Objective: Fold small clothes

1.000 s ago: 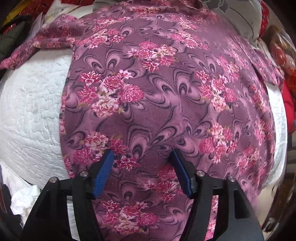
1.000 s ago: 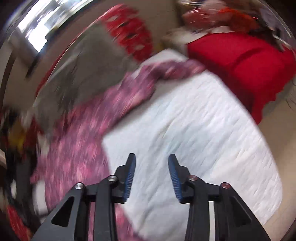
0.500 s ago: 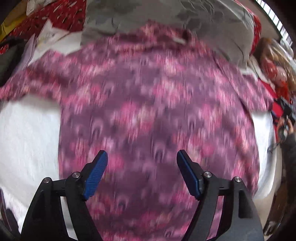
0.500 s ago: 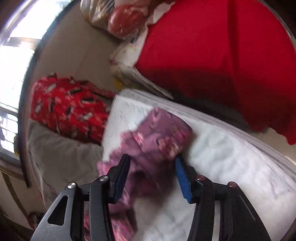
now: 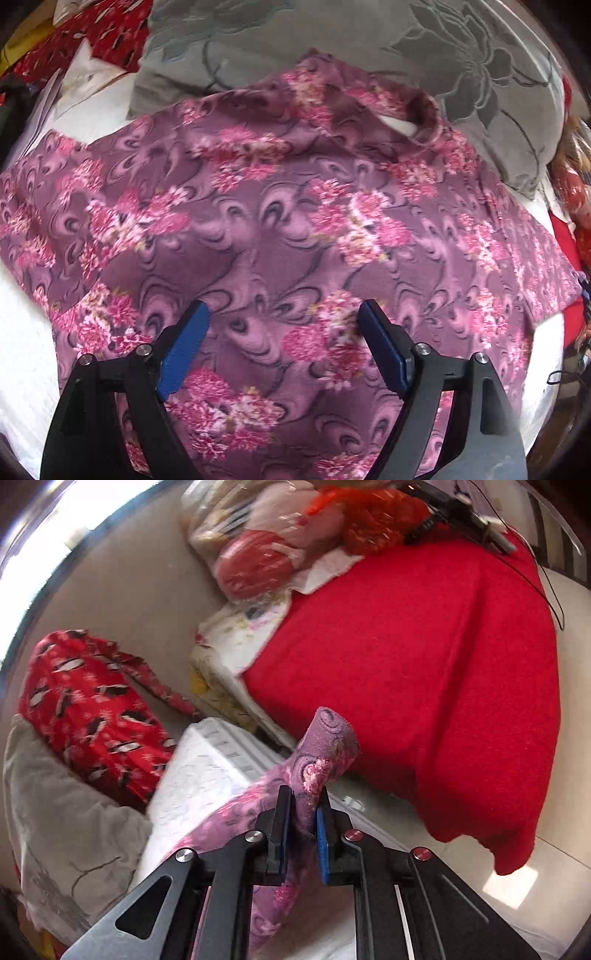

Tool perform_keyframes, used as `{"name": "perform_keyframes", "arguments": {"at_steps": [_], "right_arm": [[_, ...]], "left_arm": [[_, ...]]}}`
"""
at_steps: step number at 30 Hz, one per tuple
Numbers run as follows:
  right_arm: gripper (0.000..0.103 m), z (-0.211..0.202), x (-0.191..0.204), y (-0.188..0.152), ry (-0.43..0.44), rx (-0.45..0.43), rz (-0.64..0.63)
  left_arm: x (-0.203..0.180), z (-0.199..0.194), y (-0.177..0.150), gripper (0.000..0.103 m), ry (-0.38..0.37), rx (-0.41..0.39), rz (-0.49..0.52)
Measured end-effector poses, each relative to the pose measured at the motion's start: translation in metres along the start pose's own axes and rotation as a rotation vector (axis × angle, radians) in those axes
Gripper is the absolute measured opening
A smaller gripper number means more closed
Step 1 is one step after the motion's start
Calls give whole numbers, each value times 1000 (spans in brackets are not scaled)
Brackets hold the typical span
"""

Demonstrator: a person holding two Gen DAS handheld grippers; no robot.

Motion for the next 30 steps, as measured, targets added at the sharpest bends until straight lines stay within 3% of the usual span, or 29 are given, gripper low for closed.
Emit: {"name": "perform_keyframes", "arguments": {"at_steps": [5,8,17,30], "right_arm": [[12,-22,49,-18,47,-26,-128],[12,-29,82,-37,89,-6,-194],[12,-50,189,-142,211,83,-399],[12,-57,287,-298,344,264,-610]], "left_arm": [[-4,-6,12,83,-6,-63,14],[1,0,16,83,-19,-56,-5],[41,8,36,83,-34,-89,-32],[95,20,50,83,-129,-81,-111]]}}
Point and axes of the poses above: each gripper's, at about its wrist camera, not at the fingertips, and z roughly the way its jaws point, x to its left, y to its top, the point moved 4 cm from there along z, roughly the way its jaws point, and after that the axes turned 5 degrees about z, right-handed, at the moved point
